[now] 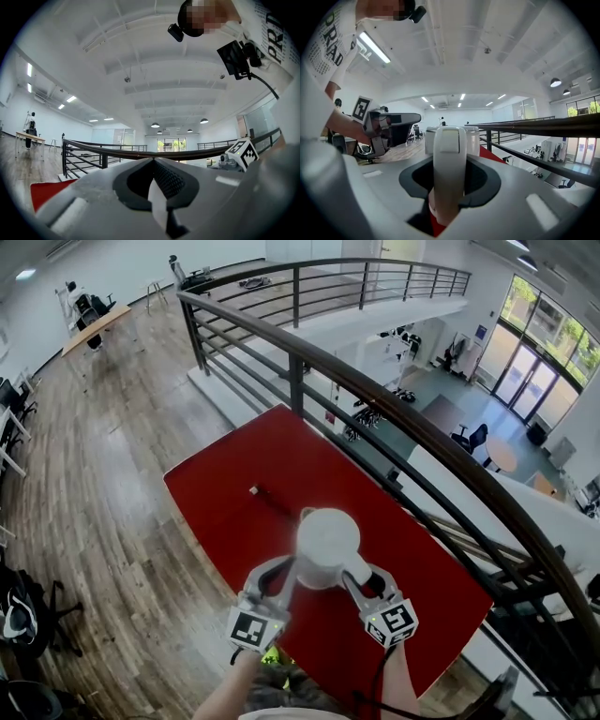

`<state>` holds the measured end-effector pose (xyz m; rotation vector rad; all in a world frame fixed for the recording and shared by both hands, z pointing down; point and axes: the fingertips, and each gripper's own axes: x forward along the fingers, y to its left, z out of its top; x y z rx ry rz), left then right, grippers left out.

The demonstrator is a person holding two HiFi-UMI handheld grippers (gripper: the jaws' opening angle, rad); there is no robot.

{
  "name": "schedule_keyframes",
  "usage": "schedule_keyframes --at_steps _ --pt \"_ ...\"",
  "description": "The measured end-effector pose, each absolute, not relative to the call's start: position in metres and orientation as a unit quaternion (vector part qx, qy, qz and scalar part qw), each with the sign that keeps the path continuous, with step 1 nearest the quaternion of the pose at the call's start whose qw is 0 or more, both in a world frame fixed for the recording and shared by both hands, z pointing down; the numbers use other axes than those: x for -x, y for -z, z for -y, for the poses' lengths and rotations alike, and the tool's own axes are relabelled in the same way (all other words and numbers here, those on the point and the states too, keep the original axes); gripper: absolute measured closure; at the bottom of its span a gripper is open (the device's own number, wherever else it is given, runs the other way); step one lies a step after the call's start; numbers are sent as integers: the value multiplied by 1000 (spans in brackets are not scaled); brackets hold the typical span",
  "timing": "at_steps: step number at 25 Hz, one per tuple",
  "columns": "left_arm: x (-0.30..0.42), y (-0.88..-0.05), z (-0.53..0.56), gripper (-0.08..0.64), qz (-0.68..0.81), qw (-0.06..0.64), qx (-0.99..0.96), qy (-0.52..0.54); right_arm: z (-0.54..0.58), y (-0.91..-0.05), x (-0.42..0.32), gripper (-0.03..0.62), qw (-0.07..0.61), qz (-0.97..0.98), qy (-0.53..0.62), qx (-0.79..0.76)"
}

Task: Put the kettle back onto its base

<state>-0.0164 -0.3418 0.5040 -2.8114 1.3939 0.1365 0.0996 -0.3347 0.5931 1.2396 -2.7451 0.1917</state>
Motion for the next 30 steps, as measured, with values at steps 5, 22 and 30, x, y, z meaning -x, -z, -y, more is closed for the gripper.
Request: schedule_keyframes --at_steps 5,22,30 --pt "17 -503 345 568 -451 -4 891 -44 334 -592 -92 465 65 893 -57 -441" --pt "16 -512 342 568 -458 -13 888 -37 316 -594 -54 466 102 795 -85 -592" --pt "17 -512 338 568 -457 -16 888 -34 311 -607 -63 465 87 781 -137 -603"
